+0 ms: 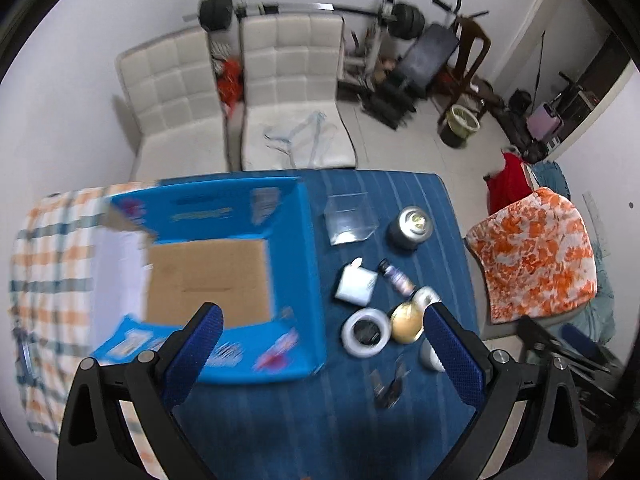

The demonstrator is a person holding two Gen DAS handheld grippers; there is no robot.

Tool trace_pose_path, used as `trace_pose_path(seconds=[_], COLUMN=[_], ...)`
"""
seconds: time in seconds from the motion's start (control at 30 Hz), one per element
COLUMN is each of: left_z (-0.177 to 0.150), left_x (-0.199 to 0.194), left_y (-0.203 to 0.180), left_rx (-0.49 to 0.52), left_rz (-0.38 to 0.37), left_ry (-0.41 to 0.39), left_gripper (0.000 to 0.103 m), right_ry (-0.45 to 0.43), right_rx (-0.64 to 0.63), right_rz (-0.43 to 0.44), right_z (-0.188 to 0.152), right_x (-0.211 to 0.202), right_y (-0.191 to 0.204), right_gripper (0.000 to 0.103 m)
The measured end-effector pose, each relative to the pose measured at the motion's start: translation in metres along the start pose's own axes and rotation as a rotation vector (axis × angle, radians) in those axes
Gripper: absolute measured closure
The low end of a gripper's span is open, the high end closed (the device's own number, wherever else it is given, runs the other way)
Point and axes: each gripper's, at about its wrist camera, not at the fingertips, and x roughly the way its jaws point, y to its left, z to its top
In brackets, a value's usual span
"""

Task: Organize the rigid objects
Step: 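Grasp the silver canister with the right tool while the left tool grasps the clear cube box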

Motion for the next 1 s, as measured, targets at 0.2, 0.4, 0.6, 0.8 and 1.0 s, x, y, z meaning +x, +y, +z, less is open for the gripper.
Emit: trace_pose_path(seconds=[0.2,0.4,0.6,0.8,1.0], left_z=[0.075,0.107,0.122,0.134,0.139], left_x=[0.109,0.181,0.227,0.255,0.26], left_y=[-0.03,-0.027,-0.027,-0.046,-0.055], left_rx=[-0.039,-0.083,-0.094,-0.081,-0.007], left_rz=[0.012,0.028,0.058,-0.005,0.049], left_ry=[0.139,0.249,0.334,0.41,0.413], left_gripper=[0.0,0.0,0.0,0.0,0.0], right_ry=[0.147,0.252,0.327,0.363,0.336], right_rx=[-0.05,-0.068,-0.052,-0.059,-0.011], right_rz=[0.029,0.021,0.06,0.004,0.036], right_z=[0.075,0.1,0.099,0.093,0.086], right_x=[0.14,0.231,0.282,0.284,0.275], right_y=[0.022,0.038,0.033,0.018,-0.016], right_gripper=[0.003,0.006,0.025,0.027,0.029])
